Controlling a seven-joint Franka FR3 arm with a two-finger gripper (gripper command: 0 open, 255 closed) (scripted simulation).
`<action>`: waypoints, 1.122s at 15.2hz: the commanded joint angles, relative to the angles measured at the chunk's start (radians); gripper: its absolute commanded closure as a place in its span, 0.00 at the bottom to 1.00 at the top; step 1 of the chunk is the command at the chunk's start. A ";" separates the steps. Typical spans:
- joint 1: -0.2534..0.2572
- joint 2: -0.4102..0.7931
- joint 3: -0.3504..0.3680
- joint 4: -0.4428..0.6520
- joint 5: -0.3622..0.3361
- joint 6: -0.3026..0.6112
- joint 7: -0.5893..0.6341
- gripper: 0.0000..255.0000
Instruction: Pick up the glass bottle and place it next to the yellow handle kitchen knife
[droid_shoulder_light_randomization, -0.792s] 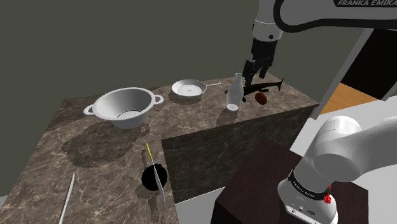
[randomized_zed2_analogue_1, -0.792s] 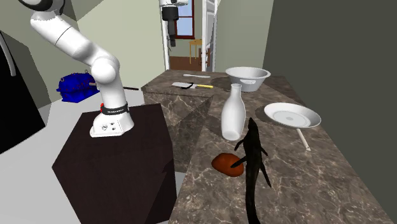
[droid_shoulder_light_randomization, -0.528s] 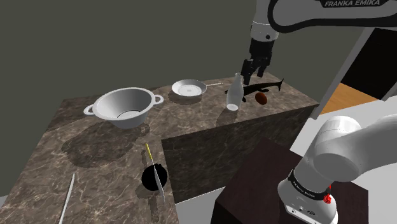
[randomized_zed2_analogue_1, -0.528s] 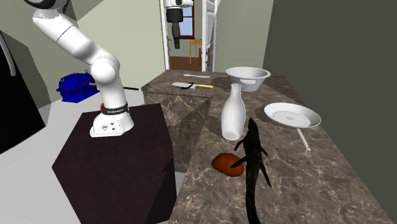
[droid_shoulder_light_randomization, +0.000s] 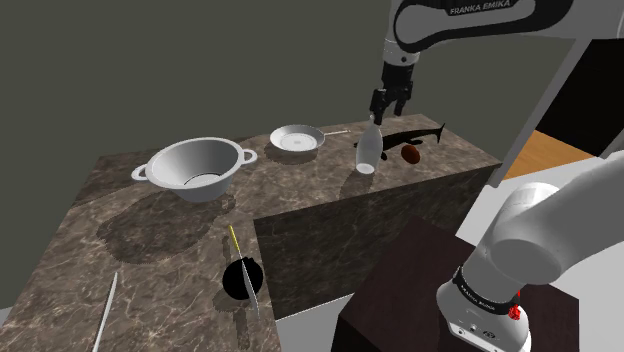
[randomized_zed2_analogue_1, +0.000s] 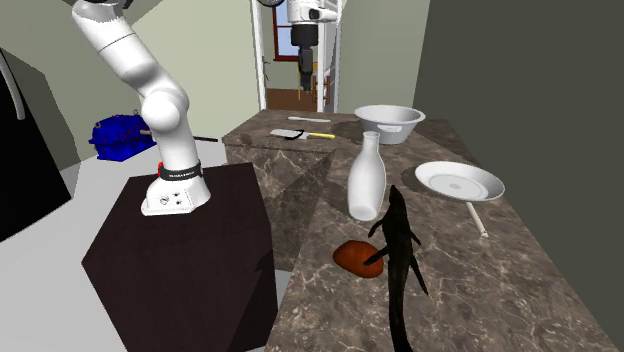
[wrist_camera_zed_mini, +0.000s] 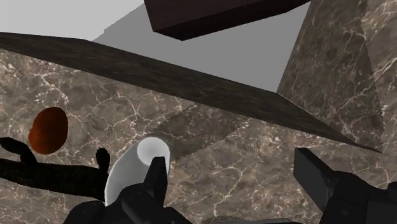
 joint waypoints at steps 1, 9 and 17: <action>-0.006 0.062 -0.032 0.024 0.004 0.038 -0.029 0.00; -0.035 0.356 -0.151 0.229 0.085 0.110 -0.176 0.00; -0.116 0.688 -0.214 0.521 0.242 0.100 -0.333 0.00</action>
